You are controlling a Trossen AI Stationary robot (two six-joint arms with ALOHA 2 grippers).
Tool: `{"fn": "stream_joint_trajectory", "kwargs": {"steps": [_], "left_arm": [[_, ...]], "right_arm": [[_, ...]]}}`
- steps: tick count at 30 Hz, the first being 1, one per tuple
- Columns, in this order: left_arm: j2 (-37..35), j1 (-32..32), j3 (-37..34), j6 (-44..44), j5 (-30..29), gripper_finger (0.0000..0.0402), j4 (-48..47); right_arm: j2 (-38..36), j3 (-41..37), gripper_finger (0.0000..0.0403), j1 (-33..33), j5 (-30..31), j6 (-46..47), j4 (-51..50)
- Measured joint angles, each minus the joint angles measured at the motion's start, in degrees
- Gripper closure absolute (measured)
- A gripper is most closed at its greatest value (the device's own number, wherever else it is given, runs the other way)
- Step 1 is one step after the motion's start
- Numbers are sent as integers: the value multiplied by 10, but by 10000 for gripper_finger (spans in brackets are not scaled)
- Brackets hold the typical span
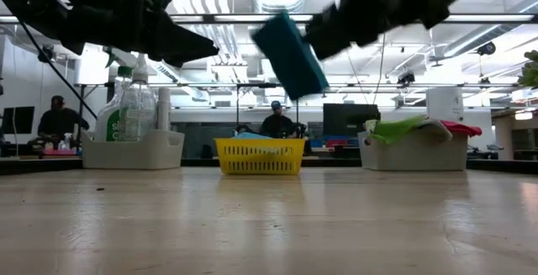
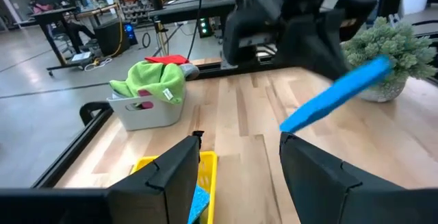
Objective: Pick & Place Kitchen Items
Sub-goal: Put the blue sponge into the yellow bin
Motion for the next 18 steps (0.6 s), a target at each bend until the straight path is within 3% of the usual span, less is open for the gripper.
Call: {"fn": "stream_joint_trajectory", "kwargs": {"steps": [6,8,15,18], "left_arm": [[-6,0,0,-15,40,201,17],[-8,0,-1,-16,56,201,25],[-34,0,-64,-33,64,201,148],[-56,0,-104,-35,48,201,213]], "right_arm": [[45,-51,385,-27,-44,7,304],[66,-57,385,-43,-43,18,350],[127,-21,385,-93,3,34,351],[127,20,385,-107,21,27,275]]}}
